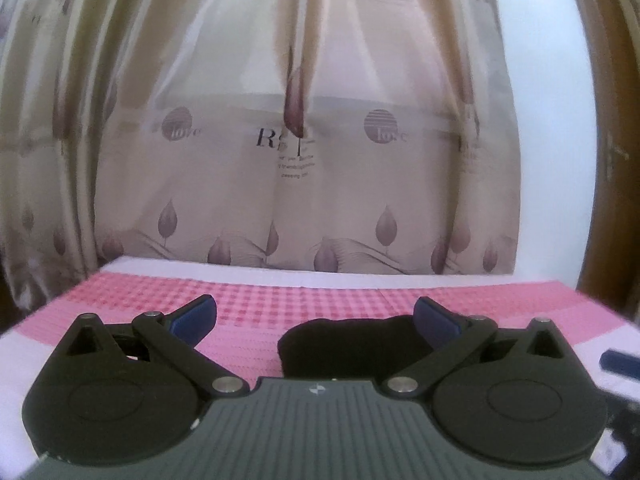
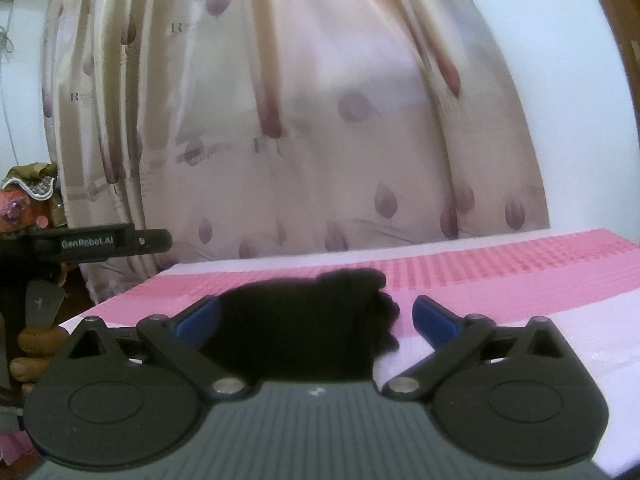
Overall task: Fold small clothes
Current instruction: 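Open both grippers and lift them away from the folded bundle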
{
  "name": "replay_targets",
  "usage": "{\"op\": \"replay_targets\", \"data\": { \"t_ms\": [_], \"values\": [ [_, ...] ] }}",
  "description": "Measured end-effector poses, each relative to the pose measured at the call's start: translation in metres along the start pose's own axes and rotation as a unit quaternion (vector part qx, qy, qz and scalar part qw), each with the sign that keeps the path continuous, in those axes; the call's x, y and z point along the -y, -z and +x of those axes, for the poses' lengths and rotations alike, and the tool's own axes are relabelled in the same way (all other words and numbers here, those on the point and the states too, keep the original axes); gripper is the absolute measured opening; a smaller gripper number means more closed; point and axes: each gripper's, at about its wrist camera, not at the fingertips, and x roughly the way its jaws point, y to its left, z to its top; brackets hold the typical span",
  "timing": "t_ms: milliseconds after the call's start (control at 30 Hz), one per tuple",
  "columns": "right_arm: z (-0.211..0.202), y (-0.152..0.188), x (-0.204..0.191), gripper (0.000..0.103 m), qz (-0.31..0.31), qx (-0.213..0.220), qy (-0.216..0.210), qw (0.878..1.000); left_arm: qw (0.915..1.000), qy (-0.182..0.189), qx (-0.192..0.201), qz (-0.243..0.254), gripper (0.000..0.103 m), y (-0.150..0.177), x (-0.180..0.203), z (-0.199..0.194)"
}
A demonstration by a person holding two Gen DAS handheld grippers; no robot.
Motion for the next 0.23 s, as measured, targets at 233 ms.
{"op": "replay_targets", "data": {
  "t_ms": [233],
  "values": [
    [-0.0006,0.0022,-0.0015,0.103,-0.002,0.0,0.009,1.0,1.0,0.004,0.002,0.005,0.103,0.008,0.0009,0.001]
  ]
}}
